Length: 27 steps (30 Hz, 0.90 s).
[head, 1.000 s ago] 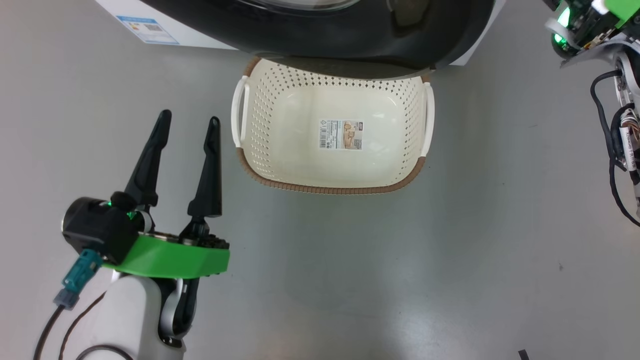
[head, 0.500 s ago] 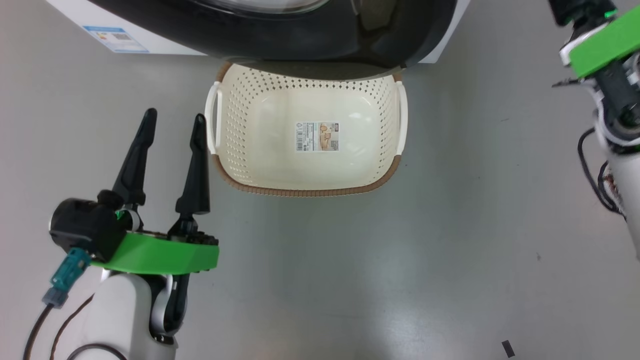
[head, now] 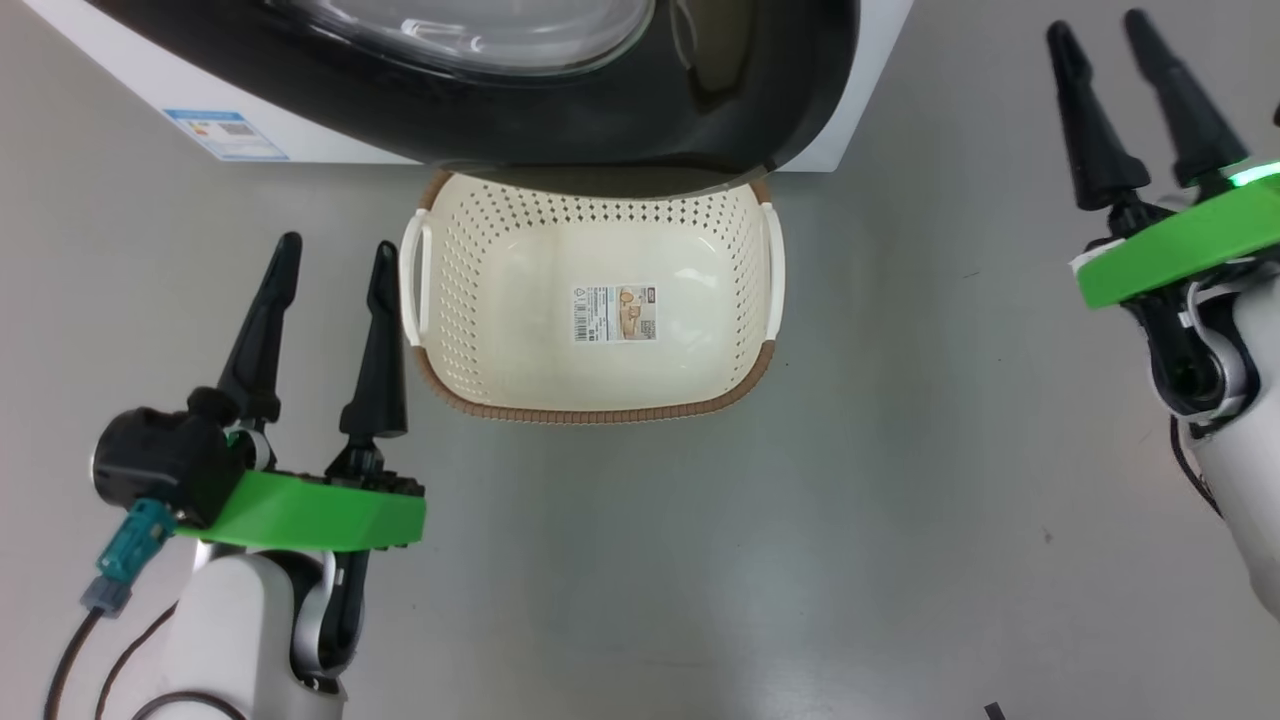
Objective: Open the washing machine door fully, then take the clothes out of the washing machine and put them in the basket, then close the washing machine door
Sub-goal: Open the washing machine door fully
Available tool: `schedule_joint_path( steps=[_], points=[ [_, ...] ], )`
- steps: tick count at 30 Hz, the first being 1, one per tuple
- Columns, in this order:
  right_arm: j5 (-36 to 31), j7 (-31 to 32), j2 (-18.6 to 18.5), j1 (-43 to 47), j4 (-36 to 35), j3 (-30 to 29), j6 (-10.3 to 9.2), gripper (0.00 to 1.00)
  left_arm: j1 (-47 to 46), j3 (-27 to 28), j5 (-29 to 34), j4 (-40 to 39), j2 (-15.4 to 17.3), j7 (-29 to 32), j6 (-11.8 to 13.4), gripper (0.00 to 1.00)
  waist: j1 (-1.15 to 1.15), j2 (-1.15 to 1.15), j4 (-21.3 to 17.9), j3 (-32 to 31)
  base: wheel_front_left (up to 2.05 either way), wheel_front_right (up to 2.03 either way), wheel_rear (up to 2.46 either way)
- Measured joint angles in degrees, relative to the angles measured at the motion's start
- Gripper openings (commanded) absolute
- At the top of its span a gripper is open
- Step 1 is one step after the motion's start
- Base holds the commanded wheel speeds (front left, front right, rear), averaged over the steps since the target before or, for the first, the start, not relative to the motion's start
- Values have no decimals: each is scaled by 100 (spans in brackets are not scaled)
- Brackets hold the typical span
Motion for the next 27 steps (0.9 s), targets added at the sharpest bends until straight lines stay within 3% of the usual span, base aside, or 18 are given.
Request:
schedule_joint_path(
  steps=[4,11,27],
  points=[
    [-1058,0,339,457,-550,-676,0,100,19,33,9,-7,-2,0,-31,100,0,0,-42,-23,0,0,0],
    [-2252,0,844,1230,-1332,-1133,7,100,105,38,24,-43,-1,0,-41,100,0,0,-78,-26,0,0,0],
    [-3130,-1,1460,2208,-2487,-1670,7,100,103,21,55,-212,0,0,-43,100,0,0,-53,32,0,0,0]
  ],
)
